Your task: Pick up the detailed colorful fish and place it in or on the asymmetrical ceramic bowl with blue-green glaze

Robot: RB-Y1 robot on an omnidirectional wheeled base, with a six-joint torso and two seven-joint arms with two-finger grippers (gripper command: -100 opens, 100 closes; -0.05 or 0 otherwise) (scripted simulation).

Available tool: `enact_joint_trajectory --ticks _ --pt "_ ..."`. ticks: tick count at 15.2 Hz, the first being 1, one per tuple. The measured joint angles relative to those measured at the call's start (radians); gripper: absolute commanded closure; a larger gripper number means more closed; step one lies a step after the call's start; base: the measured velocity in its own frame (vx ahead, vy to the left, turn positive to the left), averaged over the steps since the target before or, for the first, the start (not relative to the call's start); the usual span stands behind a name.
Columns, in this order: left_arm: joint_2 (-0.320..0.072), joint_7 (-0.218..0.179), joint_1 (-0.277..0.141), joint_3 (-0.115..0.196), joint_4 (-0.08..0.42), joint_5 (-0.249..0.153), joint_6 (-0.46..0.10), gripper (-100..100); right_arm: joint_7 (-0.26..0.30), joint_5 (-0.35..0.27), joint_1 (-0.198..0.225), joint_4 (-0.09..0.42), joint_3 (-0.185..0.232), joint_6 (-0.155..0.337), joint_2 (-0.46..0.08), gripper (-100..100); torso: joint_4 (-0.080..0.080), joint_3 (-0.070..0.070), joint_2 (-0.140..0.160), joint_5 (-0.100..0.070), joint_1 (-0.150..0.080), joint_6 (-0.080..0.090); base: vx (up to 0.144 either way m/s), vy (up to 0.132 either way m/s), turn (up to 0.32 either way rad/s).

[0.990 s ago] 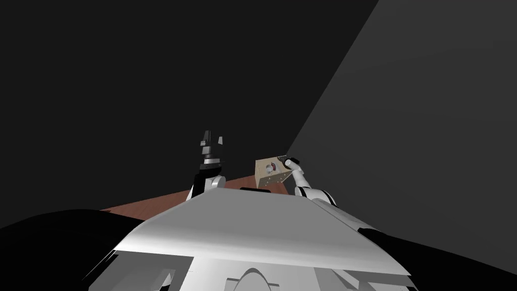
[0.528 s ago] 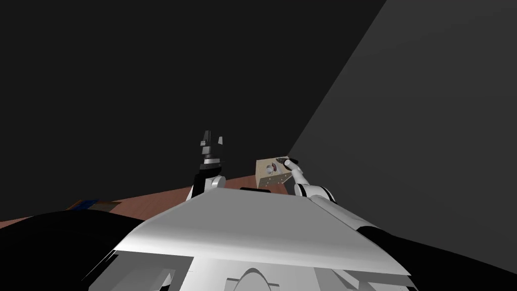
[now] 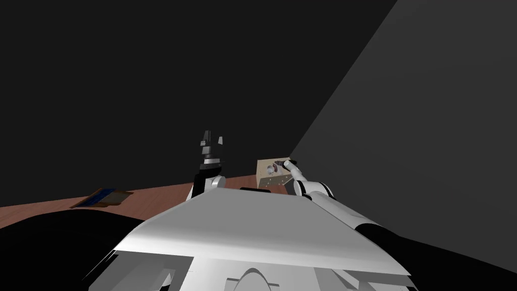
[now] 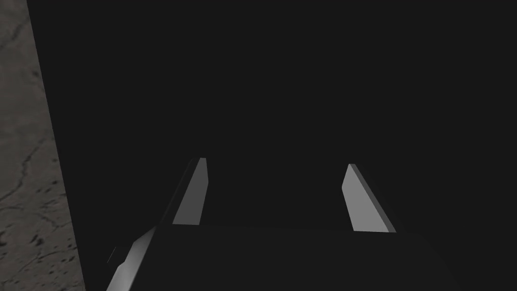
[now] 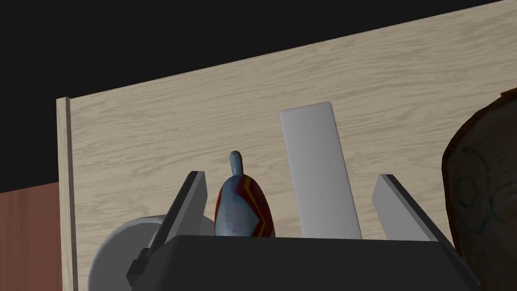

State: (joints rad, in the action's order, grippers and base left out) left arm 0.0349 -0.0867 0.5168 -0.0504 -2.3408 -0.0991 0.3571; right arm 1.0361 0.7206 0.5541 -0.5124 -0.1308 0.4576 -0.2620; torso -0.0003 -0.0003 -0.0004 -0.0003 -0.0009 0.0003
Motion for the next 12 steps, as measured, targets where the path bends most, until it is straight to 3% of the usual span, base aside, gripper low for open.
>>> enact_joint_trajectory --ticks 2,5,7,8,11,12 --pt "0.0 0.0 0.0 0.0 0.0 0.0 0.0 0 0.038 -0.004 -0.002 0.013 0.005 0.015 0.004 -100 0.0 0.0 0.0 0.0 0.0 0.0 -0.009 -0.02 0.079" --pt "0.0 0.0 0.0 0.0 0.0 0.0 0.0 0 0.059 0.025 0.03 0.096 0.009 0.016 0.011 -100 0.0 0.0 0.0 0.0 0.0 0.0 -0.01 -0.021 0.064" --pt "0.0 0.0 0.0 0.0 0.0 0.0 0.0 0 0.096 0.007 0.016 0.076 0.016 0.031 0.014 -100 0.0 0.0 0.0 0.0 0.001 0.0 -0.007 -0.012 0.036" --pt "0.0 0.0 0.0 0.0 0.0 0.0 0.0 0 0.106 0.016 0.024 0.098 0.016 0.033 0.016 -100 0.0 0.0 0.0 0.0 0.001 0.0 -0.005 -0.009 0.026" --pt "0.0 0.0 0.0 0.0 0.0 0.0 0.0 0 0.08 0.032 0.018 0.125 0.005 0.008 0.032 -100 -0.001 -0.001 -0.002 0.0 0.001 0.0 0.023 -0.013 0.016" --pt "0.0 0.0 0.0 0.0 0.0 0.0 0.0 0 0.093 0.008 -0.01 0.087 0.008 0.007 0.041 -100 0.0 -0.001 -0.001 0.0 0.001 0.0 -0.002 -0.008 0.022"
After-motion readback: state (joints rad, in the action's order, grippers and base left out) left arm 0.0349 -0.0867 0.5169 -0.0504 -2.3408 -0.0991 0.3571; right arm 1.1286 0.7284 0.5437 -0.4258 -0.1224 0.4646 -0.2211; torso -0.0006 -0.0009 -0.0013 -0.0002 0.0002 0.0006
